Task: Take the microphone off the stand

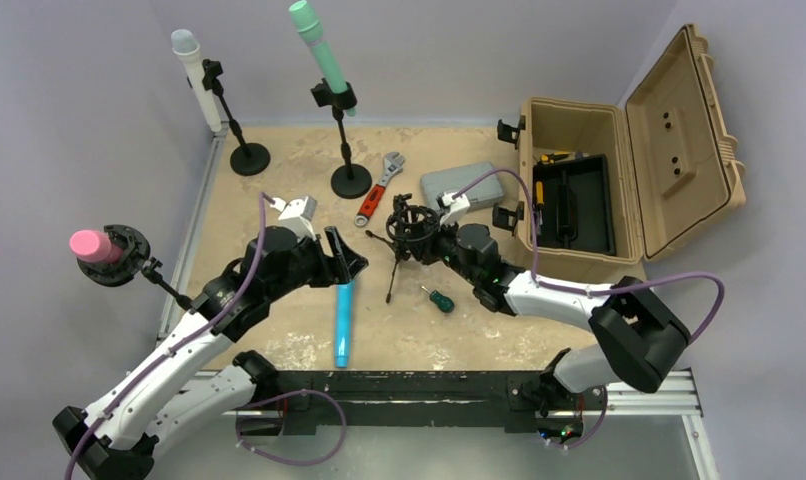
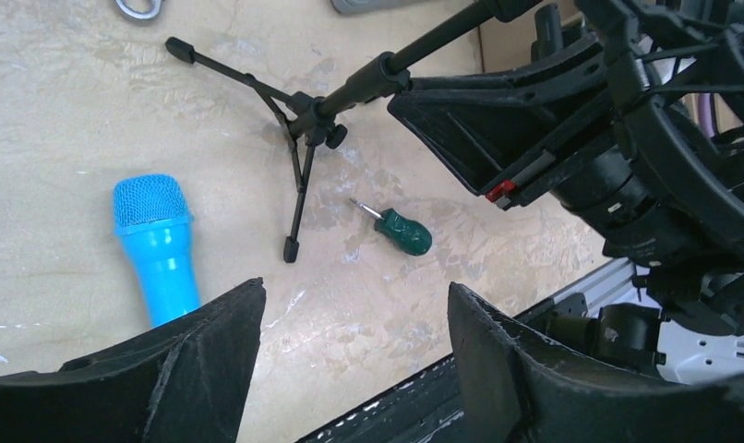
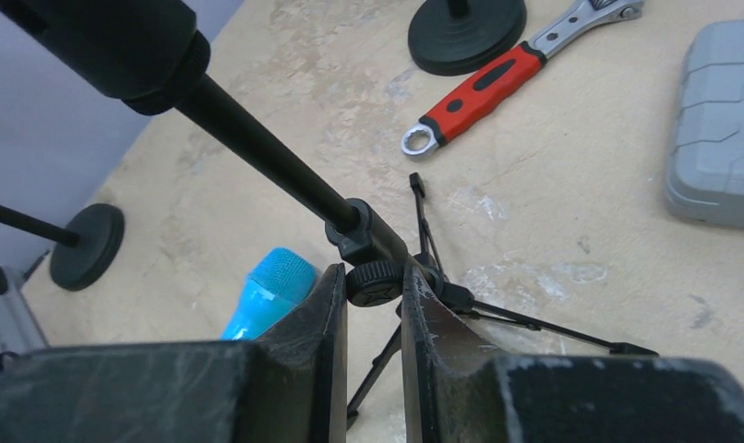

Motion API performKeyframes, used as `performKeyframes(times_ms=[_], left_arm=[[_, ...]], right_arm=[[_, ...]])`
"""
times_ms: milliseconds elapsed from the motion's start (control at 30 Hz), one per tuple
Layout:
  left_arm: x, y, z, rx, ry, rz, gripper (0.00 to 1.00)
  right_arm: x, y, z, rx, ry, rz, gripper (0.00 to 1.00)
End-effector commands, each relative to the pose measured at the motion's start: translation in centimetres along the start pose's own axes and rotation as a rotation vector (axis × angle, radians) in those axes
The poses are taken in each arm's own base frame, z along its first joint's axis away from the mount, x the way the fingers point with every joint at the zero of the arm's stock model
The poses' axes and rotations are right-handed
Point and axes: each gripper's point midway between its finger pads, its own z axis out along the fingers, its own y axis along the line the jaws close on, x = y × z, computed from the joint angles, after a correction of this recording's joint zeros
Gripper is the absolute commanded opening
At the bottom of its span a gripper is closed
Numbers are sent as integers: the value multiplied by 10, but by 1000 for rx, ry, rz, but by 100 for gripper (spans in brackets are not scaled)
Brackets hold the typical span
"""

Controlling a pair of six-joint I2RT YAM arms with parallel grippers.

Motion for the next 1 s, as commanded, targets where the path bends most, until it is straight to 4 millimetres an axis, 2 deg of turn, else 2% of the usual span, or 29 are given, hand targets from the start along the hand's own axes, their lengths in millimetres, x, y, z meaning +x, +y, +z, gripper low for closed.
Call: performKeyframes(times_ms=[0,100,167,233,367,500,600,733,833,967], left_arm=[[-19,-4,-7,14,-108,-25,70],[-18,-2,-10,10,-111,-31,70],[-17,-1,-10,7,-108,-34,70],[-15,-1,-11,6,-103,-36,70],[-14,0,-15,5,-100,-37,70],[-13,-1,-18,9,-94,-31,70],[-13,-2,-18,15,-91,-31,70],[-12,-6,-17,32,-77,-36,72],[-11,-9,-16,39,-66,-42,75],[-8,-17,-17,74,-34,-40,78]], right_arm=[[1,-36,-3,180,-6,-181,0],[4,-32,-1,177,11,-230,0],[1,-27,-2,160,7,-216,6],[-4,-15,-6,109,-5,-162,18],[-4,-2,-20,46,-6,-42,44],[-1,4,-31,-49,38,98,56],[-3,10,-38,-133,76,190,59],[-19,17,-44,-206,84,307,58],[-29,20,-39,-239,89,346,53],[-23,18,-22,-239,136,373,52]])
